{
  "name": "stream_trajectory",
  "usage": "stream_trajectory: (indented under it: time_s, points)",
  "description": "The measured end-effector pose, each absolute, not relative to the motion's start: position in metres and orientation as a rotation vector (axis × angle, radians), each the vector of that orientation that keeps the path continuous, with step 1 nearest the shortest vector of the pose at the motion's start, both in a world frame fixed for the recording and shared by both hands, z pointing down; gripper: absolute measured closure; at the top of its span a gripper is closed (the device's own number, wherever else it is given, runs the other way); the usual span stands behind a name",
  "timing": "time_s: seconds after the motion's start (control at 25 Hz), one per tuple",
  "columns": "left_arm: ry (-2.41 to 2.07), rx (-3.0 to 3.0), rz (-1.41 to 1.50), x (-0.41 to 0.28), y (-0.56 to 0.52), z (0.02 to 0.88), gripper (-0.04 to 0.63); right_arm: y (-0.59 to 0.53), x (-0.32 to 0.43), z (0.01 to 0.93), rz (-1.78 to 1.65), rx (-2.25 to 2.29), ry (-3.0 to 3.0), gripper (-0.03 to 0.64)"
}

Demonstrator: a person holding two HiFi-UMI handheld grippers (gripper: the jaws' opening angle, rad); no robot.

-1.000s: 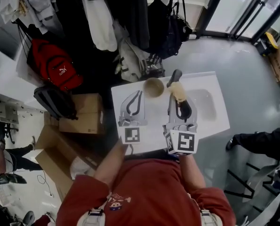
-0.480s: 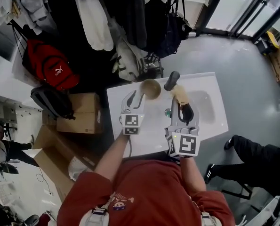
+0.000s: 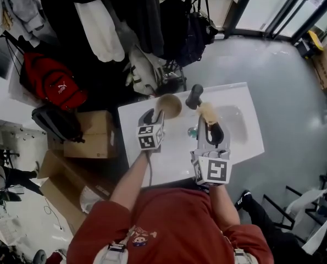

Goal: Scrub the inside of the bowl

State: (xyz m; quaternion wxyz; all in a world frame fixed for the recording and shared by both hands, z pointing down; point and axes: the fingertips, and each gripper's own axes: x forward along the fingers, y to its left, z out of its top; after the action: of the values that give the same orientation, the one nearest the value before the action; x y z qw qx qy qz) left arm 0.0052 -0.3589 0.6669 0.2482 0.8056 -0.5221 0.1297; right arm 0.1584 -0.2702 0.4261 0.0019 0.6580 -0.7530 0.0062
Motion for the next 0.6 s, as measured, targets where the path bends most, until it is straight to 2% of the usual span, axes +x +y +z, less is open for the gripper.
stream_trajectory:
  time_s: [0.24,0.36,0.6]
  points:
    - [-1.400,2.136,0.330,0.010,-0.365,0.671,0.424,-0.273,0.162,0.428,0.027,2.070,-2.354,0.540]
    - [-1.384,2.110,0.339,0.012,-0.364,0.677,0.471,-0.273,0.162,0.429,0.026,2.071,-2.353,0.540]
    - [-1.391,2.062,0.328,0.010,-0.361,0.683,0.511,-0.272,0.161,0.428,0.035,2.079,-2.352,0.540]
